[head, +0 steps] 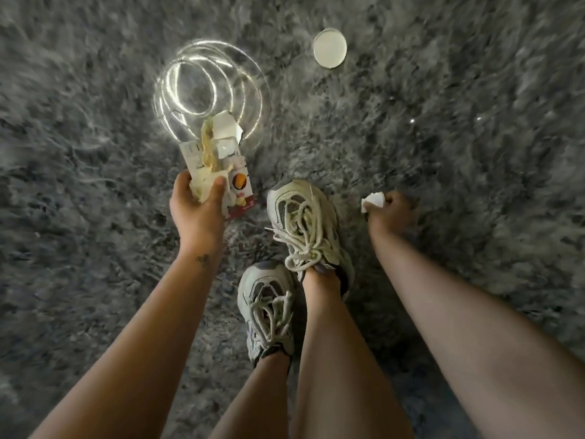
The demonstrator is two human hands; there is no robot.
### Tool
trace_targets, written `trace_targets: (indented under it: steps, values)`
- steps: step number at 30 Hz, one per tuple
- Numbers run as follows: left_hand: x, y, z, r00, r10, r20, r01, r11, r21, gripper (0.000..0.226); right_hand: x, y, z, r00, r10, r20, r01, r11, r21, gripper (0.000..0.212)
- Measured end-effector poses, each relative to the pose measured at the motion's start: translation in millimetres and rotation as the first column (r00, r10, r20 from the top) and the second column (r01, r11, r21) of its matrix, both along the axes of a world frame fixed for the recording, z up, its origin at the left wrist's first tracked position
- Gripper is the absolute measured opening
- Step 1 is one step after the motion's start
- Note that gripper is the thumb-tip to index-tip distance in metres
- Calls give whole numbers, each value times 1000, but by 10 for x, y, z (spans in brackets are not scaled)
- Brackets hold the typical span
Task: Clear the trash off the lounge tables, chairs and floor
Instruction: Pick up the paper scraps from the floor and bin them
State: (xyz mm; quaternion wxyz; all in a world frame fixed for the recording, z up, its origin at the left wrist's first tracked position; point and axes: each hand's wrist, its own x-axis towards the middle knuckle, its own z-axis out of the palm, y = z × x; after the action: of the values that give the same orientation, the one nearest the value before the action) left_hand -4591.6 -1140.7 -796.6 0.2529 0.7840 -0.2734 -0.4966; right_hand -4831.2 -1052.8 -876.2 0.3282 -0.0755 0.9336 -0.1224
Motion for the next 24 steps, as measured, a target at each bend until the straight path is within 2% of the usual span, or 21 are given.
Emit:
trace_targets:
  steps: [2,6,11,15,18,24]
  values:
    - [39,25,-3,999,37,4,-37,999,7,18,67,-109,69,999,39,26,-37,998,-59,22]
    - [73,-21,34,992,123,-11,-123,992,4,19,371,-654,269,959,269,91,-235,931,-278,29]
    - [131,-184,-5,981,192,-17,-192,981,-19,17,976,-1374,271,814,521,255,-395,820,-414,41]
    - [222,-333,-94,972,233,-23,-233,972,-10,19,1353,-1729,103,683,692,232,-569,704,-425,51]
    - [305,-414,-152,971,237,-23,-237,972,13,21,1552,-1839,-10,623,763,169,-663,631,-402,56]
    - [385,-446,-177,965,261,-31,-259,965,37,17,1677,-1774,-108,608,794,13,-765,590,-257,34]
